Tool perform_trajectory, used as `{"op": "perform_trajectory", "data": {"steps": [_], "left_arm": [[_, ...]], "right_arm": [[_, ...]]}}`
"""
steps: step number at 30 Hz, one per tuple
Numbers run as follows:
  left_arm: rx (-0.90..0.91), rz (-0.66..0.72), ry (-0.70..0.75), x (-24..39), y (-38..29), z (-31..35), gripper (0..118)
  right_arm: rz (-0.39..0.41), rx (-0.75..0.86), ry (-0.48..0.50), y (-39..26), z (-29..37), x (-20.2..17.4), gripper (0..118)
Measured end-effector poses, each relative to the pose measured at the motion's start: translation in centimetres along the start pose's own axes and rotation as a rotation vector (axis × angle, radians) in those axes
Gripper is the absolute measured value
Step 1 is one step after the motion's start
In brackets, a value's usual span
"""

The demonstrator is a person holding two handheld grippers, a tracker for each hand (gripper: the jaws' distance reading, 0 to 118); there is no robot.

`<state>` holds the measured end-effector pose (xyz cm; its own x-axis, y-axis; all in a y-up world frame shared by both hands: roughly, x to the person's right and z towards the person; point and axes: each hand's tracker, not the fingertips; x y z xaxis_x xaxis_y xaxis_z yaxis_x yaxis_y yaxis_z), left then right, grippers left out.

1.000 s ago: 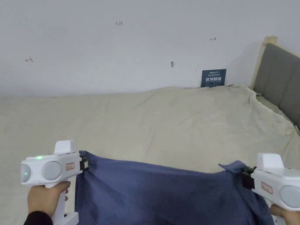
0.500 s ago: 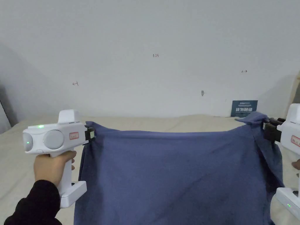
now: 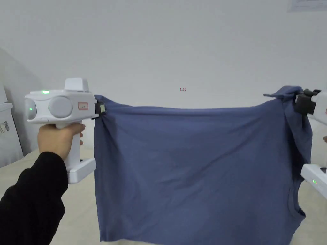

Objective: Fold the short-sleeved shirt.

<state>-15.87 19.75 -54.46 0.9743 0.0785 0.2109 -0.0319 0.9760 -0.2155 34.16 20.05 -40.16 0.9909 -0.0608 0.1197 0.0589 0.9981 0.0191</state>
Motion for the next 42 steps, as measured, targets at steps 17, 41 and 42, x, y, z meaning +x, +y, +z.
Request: {"op": "perform_trajectory", "data": {"steps": [17, 41, 42], "left_arm": [[-0.174, -0.026, 0.007, 0.2, -12.0, -9.3, 0], [-0.573, 0.114, 0.004, -3.7, -41.4, 5.5, 0], [-0.577, 0.127, 0.005, -3.9, -42.0, 6.6, 0]], "right_arm": [[0.012, -0.181, -0.026, -12.3, -5.3, 2.2, 5], [-0.164, -0.601, -0.001, -36.0, 16.8, 3.9, 5], [-0.170, -0.612, 0.003, -36.4, 18.0, 3.9, 5]]}}
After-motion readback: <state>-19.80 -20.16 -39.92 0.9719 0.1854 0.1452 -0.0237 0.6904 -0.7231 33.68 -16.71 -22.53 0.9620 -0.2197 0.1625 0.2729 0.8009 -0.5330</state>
